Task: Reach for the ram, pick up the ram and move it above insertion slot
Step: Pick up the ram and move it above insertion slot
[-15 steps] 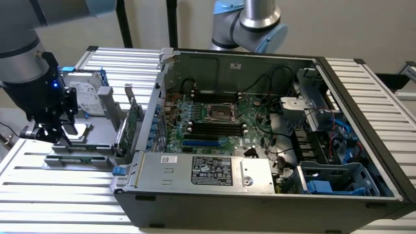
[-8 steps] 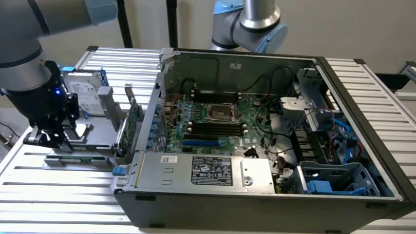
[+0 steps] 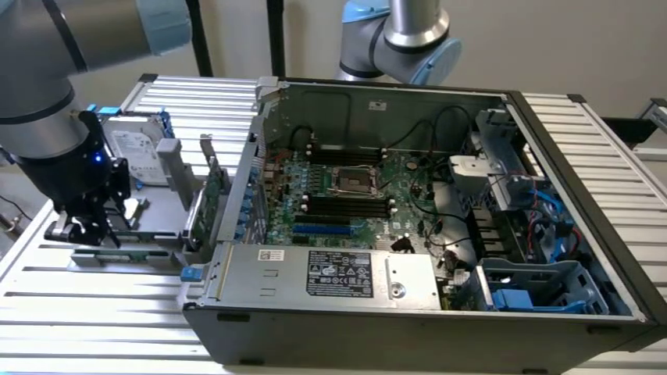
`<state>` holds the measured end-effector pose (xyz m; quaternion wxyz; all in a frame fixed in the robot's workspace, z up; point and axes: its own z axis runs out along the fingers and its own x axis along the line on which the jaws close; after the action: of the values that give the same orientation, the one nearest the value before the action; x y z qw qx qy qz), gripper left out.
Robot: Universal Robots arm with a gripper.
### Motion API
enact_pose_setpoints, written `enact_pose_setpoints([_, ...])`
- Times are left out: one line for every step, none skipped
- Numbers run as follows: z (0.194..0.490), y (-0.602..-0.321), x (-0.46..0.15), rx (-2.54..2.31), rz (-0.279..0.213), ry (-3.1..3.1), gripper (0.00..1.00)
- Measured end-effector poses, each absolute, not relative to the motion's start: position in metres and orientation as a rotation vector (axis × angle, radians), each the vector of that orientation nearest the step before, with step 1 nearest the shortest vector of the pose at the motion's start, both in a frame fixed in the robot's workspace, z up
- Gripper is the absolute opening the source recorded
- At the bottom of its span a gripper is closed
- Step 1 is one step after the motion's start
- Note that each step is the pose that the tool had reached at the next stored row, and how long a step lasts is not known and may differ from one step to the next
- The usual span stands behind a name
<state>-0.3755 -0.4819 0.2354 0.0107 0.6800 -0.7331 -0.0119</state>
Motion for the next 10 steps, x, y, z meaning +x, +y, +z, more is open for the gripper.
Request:
enact_pose_setpoints([0.234,-0.482,-0.375,2.122,-0.037,-2.287,0.36])
enact_pose_setpoints([0.233,-0.482,-0.375,2.123,-0.037,-2.286,0.36])
enact_pose_setpoints([0.231,-0.482,-0.375,2.124,-0.037,-2.285,0.36])
enact_pose_setpoints([0.230,-0.483,-0.375,2.125,-0.037,-2.284,0.36])
enact_pose_setpoints([0.228,-0.483,-0.375,2.127,-0.037,-2.282,0.36])
enact_pose_setpoints([0.227,-0.483,-0.375,2.128,-0.037,-2.281,0.36])
enact_pose_setpoints([0.226,-0.483,-0.375,2.129,-0.036,-2.280,0.36])
enact_pose_setpoints([0.224,-0.483,-0.375,2.130,-0.036,-2.279,0.36])
enact_pose_setpoints([0.223,-0.483,-0.375,2.132,-0.036,-2.277,0.36])
enact_pose_setpoints([0.221,-0.483,-0.375,2.133,-0.036,-2.276,0.36])
